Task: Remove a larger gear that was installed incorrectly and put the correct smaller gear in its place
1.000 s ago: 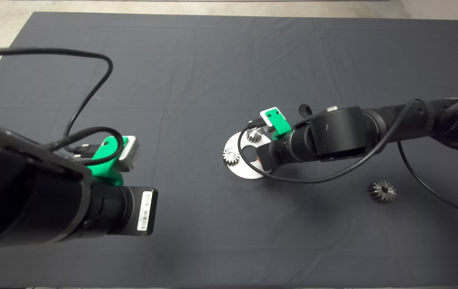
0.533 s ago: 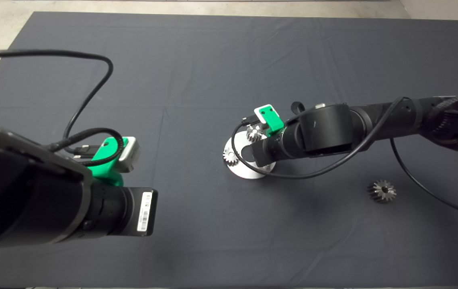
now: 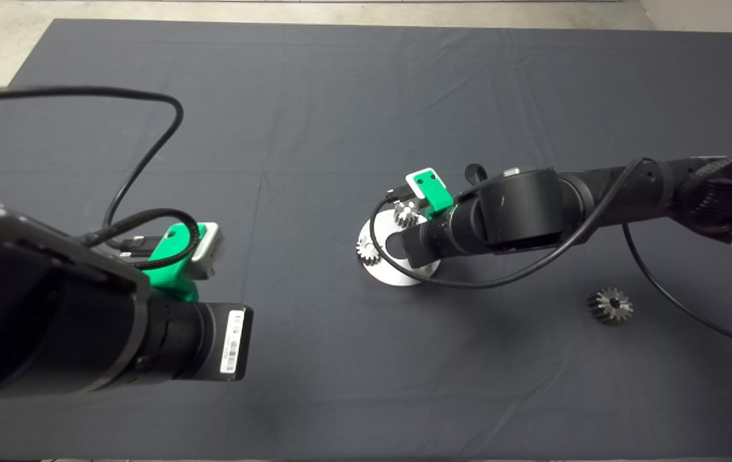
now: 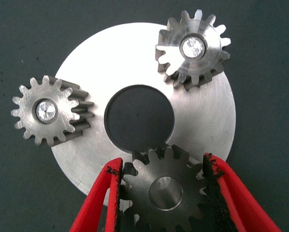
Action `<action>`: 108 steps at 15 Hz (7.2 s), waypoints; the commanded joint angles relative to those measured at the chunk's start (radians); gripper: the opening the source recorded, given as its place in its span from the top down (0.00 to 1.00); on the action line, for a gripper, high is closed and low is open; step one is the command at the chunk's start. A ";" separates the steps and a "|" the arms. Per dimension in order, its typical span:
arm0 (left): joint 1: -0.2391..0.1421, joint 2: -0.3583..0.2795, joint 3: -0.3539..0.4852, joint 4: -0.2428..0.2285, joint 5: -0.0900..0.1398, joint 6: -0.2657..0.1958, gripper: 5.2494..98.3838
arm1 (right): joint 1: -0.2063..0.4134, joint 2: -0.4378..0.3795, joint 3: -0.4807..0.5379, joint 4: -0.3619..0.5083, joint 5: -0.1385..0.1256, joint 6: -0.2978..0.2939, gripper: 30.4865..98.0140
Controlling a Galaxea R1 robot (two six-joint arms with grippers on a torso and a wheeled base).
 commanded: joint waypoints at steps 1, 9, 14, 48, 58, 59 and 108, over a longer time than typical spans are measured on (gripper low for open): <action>0.008 -0.002 0.007 0.027 0.073 -0.004 1.00 | -0.043 -0.012 0.008 -0.031 -0.088 0.000 0.93; 0.014 0.006 -0.016 0.046 0.073 -0.003 1.00 | 0.002 -0.016 0.007 -0.028 -0.088 0.000 0.93; 0.014 0.006 -0.019 0.048 0.073 -0.004 1.00 | 0.097 -0.041 0.080 -0.019 -0.088 0.015 0.93; 0.080 0.037 -0.034 0.107 0.071 -0.009 1.00 | 0.030 -0.169 0.329 -0.201 -0.091 0.071 0.94; 0.080 0.037 -0.034 0.120 0.073 -0.021 1.00 | 0.004 -0.108 0.226 -0.287 -0.088 0.042 0.93; 0.080 0.035 -0.034 0.122 0.073 -0.021 1.00 | -0.004 -0.092 0.206 -0.292 -0.089 0.039 0.93; 0.103 0.028 -0.046 0.179 0.073 -0.022 1.00 | -0.161 -0.077 0.157 -0.414 -0.088 -0.009 0.94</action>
